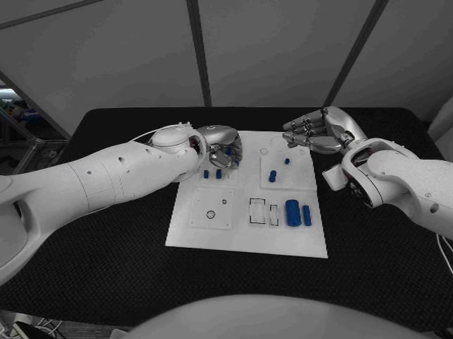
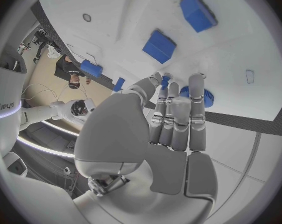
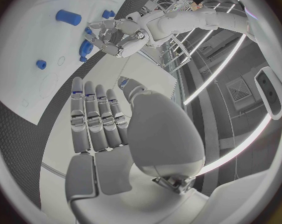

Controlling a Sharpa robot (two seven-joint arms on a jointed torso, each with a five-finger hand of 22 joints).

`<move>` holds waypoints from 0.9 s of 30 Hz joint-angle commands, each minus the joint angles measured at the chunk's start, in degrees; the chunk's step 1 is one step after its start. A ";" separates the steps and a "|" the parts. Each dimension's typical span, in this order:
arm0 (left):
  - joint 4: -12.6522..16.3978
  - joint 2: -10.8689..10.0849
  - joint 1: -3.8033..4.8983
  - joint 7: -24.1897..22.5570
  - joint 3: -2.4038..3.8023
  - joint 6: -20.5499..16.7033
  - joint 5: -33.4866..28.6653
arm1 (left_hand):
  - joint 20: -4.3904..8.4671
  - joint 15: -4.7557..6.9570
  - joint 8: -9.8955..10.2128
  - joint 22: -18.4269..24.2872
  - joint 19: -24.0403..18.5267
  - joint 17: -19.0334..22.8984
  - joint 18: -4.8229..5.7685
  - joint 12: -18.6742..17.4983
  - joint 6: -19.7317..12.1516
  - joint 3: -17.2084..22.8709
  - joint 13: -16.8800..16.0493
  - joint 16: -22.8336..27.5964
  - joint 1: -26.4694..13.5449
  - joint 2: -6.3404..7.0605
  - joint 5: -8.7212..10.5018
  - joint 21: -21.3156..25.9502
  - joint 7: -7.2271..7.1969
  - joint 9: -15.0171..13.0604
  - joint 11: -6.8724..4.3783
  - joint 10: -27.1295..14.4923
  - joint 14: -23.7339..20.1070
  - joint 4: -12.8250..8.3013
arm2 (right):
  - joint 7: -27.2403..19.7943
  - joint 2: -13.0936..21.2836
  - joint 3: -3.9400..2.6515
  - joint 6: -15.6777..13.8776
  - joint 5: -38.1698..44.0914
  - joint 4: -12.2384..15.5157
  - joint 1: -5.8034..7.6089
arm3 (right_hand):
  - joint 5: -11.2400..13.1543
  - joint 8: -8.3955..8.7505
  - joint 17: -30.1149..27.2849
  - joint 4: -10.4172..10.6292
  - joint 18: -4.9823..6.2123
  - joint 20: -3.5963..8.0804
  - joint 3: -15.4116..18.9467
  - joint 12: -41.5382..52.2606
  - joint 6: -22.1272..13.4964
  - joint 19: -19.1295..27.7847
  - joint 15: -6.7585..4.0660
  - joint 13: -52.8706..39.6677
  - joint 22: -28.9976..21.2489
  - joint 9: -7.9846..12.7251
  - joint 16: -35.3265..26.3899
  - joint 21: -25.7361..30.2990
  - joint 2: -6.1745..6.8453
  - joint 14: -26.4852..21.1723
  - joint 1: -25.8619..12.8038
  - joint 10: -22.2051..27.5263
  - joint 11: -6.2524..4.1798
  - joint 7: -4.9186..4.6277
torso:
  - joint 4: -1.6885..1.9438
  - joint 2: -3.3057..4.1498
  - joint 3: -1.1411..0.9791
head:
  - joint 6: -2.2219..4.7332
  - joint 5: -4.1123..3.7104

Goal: Assemble the parts on the task board

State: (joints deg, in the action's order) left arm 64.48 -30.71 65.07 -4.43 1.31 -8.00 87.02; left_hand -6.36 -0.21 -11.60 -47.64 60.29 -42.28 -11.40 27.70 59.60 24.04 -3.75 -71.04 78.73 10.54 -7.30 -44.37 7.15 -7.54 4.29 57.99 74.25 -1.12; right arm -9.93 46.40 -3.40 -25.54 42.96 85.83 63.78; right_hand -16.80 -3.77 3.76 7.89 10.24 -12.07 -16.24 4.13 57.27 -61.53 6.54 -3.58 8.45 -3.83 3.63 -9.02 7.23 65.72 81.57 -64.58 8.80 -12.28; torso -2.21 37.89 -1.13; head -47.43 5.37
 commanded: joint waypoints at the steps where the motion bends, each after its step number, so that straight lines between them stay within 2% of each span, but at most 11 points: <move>1: -0.17 0.22 0.01 -0.18 0.00 0.20 0.59 | 0.03 0.03 0.43 -0.21 0.44 -0.57 0.92 -0.35 0.34 0.59 0.07 -0.56 -0.03 -0.40 0.17 -0.45 -0.01 0.15 -0.04 0.46 0.60 -0.04 | -0.55 -0.01 -0.04 0.22 0.16 0.17 0.08 | -0.25 0.04 -0.07 -0.38 0.19 -0.01 -0.01 -0.14 -0.13 -0.55 -0.12 0.07 -0.05 -0.07 0.02 0.27 -0.22 -0.28 -0.15 0.43 0.00 0.12 | 0.07 0.06 0.01 | 0.05 -0.12; 11: -0.83 0.67 0.00 0.28 0.01 0.23 0.58 | 0.20 0.15 0.87 -1.07 0.59 -1.63 0.92 -1.24 0.87 2.14 0.08 -1.60 0.16 -0.61 0.22 -1.26 0.09 0.73 -0.16 1.33 1.35 -0.51 | -0.51 -0.07 -0.04 0.31 0.16 0.13 0.08 | -0.25 0.04 -0.07 -0.38 0.19 -0.01 -0.01 -0.14 -0.13 -0.55 -0.12 0.07 -0.05 -0.07 0.02 0.27 -0.22 -0.28 -0.15 0.43 0.00 0.12 | -0.02 0.00 -0.01 | -0.13 -0.09; 18: -0.58 0.47 -0.01 0.46 0.03 0.04 0.58 | 0.33 0.29 1.05 -1.69 0.76 -3.45 0.90 -1.62 1.35 3.09 0.01 -2.70 0.31 -0.69 0.32 -1.88 0.08 1.05 -0.30 2.20 2.27 -0.93 | -0.50 0.00 -0.04 0.30 0.16 0.22 0.08 | -0.26 0.05 -0.08 -0.41 0.18 0.00 -0.06 -0.15 -0.13 -0.58 -0.11 0.06 -0.09 -0.06 0.02 0.30 -0.24 -0.29 -0.18 0.45 0.04 0.06 | 0.11 -0.01 0.05 | -0.15 -0.16; 27: -0.97 0.73 0.00 0.94 0.03 1.27 0.57 | 0.49 0.45 1.21 -2.44 0.89 -4.45 0.91 -2.20 1.99 4.14 0.00 -3.49 0.58 -0.97 0.36 -2.59 0.06 1.36 -0.43 3.01 2.91 -1.45 | -0.50 -0.04 -0.04 0.35 0.16 0.27 0.08 | -0.26 0.05 -0.08 -0.41 0.18 0.00 -0.06 -0.15 -0.13 -0.58 -0.11 0.06 -0.09 -0.06 0.02 0.30 -0.24 -0.29 -0.18 0.45 0.04 0.06 | -0.02 0.01 -0.01 | -0.18 -0.07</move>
State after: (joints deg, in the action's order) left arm 63.59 -30.10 65.00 -4.02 1.31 -7.74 87.20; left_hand -5.94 0.22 -10.66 -50.01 60.70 -46.52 -11.40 25.89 61.19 27.75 -3.75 -74.24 79.25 10.01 -7.29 -46.72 7.20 -6.27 3.89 60.65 76.70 -2.61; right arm -9.92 46.40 -3.40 -25.52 42.99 85.96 63.77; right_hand -16.80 -3.77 3.76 7.89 10.24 -12.07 -16.24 4.13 57.27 -61.53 6.54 -3.58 8.41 -3.83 3.63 -9.02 7.22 65.72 81.57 -64.58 8.80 -12.28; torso -2.16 37.88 -1.12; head -47.60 5.27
